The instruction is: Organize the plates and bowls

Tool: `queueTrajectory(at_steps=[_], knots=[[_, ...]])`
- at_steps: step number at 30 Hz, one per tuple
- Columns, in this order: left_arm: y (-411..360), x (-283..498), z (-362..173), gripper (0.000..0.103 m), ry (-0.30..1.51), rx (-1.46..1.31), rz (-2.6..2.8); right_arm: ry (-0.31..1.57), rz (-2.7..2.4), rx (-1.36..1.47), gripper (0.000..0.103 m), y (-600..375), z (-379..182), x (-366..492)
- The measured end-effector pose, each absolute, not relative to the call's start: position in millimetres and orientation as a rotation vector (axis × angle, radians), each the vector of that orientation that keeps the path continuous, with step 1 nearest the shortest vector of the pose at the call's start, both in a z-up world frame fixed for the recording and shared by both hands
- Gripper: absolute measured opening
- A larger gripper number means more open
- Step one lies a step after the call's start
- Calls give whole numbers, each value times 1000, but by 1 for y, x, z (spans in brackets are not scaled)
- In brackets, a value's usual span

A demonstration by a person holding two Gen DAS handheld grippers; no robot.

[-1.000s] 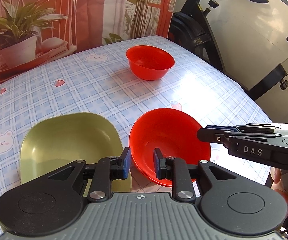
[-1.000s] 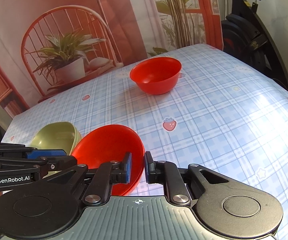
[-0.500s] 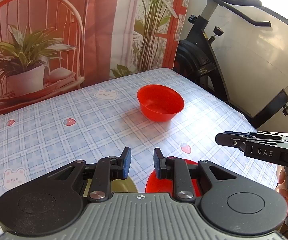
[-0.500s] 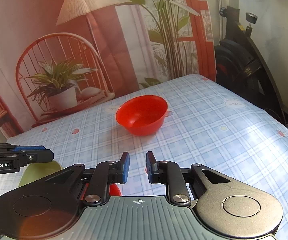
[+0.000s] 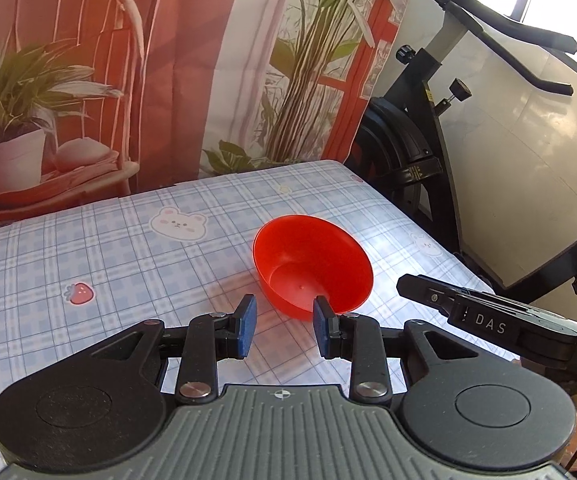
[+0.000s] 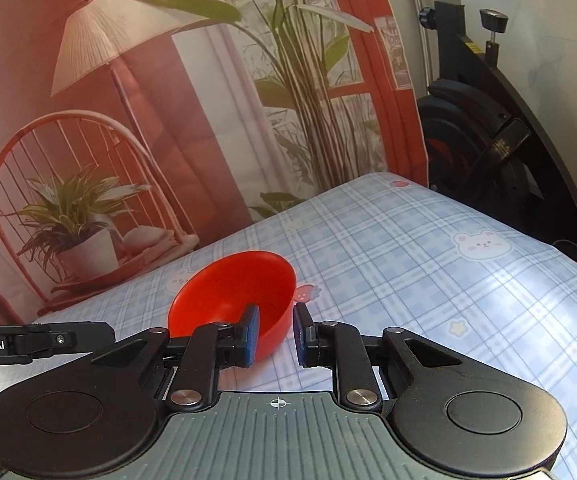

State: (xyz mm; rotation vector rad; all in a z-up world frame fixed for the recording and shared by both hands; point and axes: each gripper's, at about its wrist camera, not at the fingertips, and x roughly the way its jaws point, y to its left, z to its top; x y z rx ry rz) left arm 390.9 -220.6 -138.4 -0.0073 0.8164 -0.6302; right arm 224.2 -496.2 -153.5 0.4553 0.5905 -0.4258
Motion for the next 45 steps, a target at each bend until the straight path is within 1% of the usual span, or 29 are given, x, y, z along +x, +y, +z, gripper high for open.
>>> queueTrajectory(at_steps=[6, 14, 16, 19, 20, 21, 22, 27, 33, 45], knots=[[-236, 415, -151, 32, 849, 2, -632, 619, -443, 432, 18, -506, -174, 248], [-253, 433, -171, 32, 898, 39, -628, 616, -438, 467, 18, -506, -189, 252], [-253, 436, -173, 32, 906, 31, -627, 615, -436, 471, 17, -506, -191, 252], [-255, 439, -176, 31, 920, 27, -623, 615, -430, 475, 13, -506, -192, 254], [-257, 439, -177, 29, 923, 34, -628, 615, -428, 477, 12, -505, -192, 254], [-259, 438, -178, 23, 922, 46, -636, 616, -428, 478, 12, -505, -192, 254], [-260, 437, -178, 19, 919, 58, -644, 617, -425, 481, 12, -504, -191, 253], [-259, 431, -174, 19, 910, 85, -634, 616, -413, 487, 12, -498, -185, 248], [-252, 413, -156, 19, 868, 127, -626, 598, -411, 488, 12, -482, -167, 236], [-222, 374, -125, 19, 821, 124, -610, 574, -378, 461, 12, -442, -130, 213]])
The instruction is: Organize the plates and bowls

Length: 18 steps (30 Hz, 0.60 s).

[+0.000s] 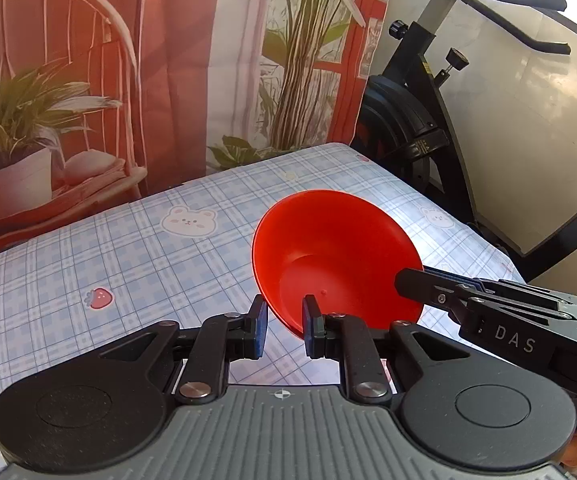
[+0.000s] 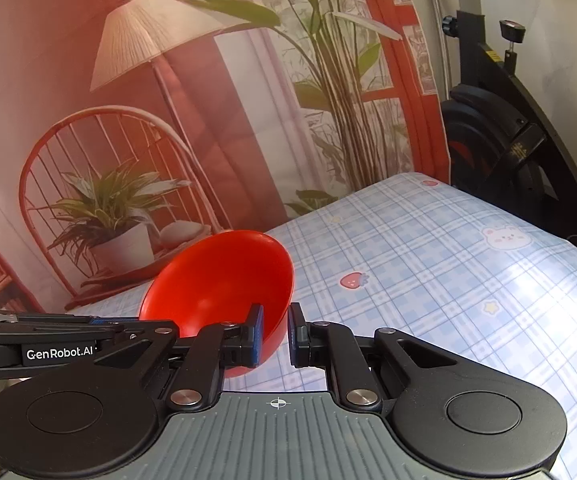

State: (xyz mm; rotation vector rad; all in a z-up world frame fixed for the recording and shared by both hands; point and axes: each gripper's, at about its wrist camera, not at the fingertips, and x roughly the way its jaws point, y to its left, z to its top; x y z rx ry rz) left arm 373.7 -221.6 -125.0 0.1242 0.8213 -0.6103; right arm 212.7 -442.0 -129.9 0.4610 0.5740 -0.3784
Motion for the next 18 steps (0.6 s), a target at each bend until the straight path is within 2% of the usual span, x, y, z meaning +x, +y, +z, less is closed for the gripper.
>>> queueTrajectory(at_steps=[18], knots=[[-171, 323, -108, 19, 756, 105, -568, 600, -317, 399, 12, -386, -108, 193]])
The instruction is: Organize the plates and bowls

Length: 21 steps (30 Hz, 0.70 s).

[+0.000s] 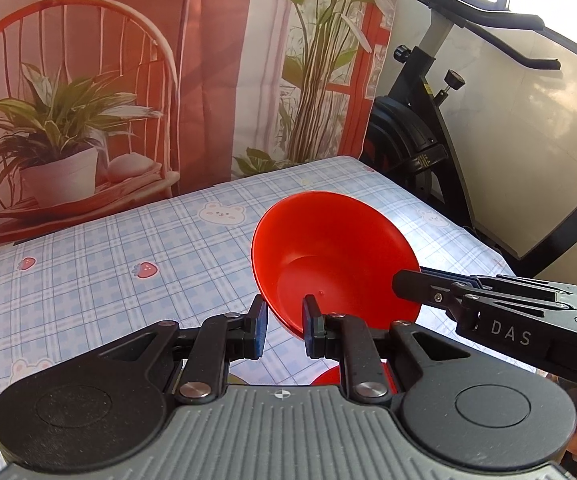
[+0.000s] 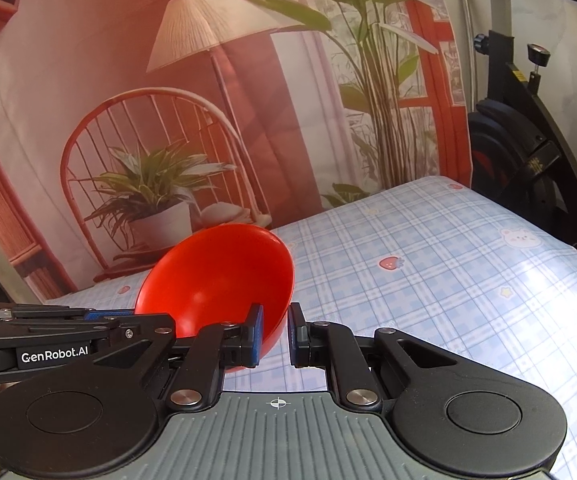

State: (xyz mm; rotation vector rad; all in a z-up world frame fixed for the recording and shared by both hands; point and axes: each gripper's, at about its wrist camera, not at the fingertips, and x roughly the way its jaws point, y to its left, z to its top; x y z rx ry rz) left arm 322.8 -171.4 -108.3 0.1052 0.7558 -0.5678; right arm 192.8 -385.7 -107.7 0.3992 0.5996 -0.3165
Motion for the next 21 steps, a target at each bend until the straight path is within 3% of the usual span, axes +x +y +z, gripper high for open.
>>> queueTrajectory(at_steps=[21], knots=[[-148, 287, -119, 20, 780, 77, -563, 634, -297, 394, 12, -358, -111, 168]])
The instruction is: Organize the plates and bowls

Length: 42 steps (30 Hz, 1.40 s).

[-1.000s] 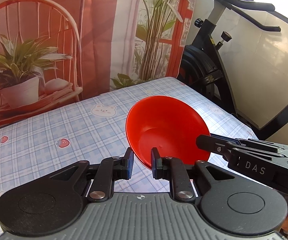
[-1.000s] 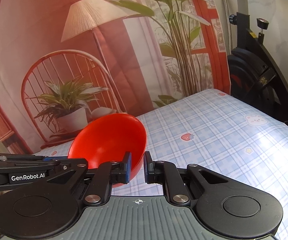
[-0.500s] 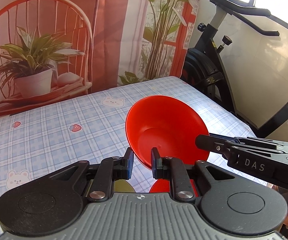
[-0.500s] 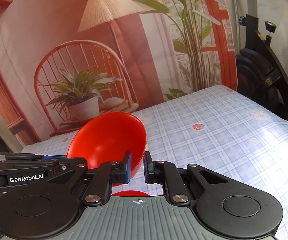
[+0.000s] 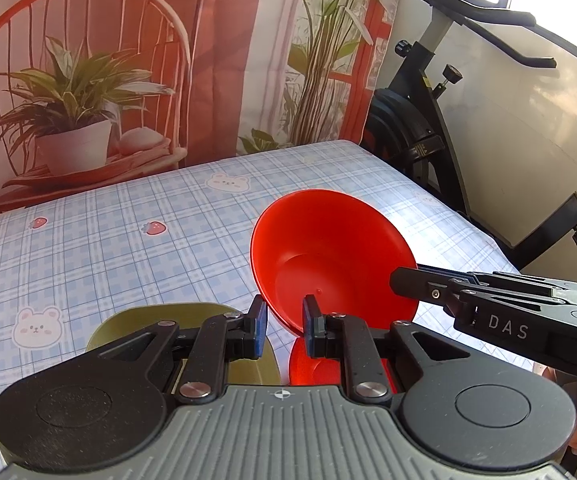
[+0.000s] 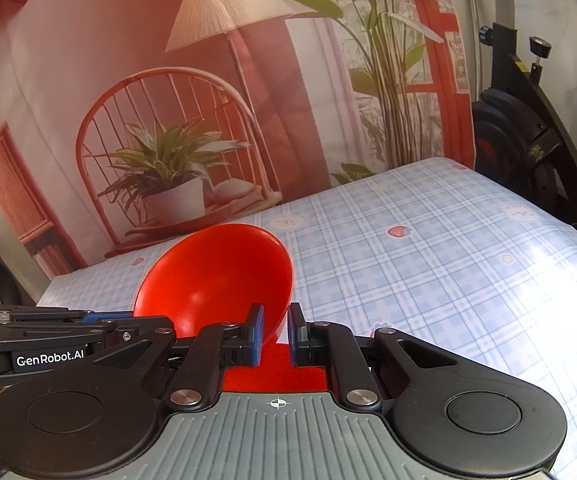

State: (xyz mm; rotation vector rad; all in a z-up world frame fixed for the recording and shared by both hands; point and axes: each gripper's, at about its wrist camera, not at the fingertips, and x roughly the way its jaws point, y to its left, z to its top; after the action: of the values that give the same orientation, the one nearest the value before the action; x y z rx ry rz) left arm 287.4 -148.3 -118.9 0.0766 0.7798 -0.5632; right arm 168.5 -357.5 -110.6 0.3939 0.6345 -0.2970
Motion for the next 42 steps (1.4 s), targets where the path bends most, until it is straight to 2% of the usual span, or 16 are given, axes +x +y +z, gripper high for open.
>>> queueTrajectory(at_steps=[42], knots=[[-161, 260, -148, 20, 890, 126, -610, 700, -328, 464, 13, -357, -142, 115]])
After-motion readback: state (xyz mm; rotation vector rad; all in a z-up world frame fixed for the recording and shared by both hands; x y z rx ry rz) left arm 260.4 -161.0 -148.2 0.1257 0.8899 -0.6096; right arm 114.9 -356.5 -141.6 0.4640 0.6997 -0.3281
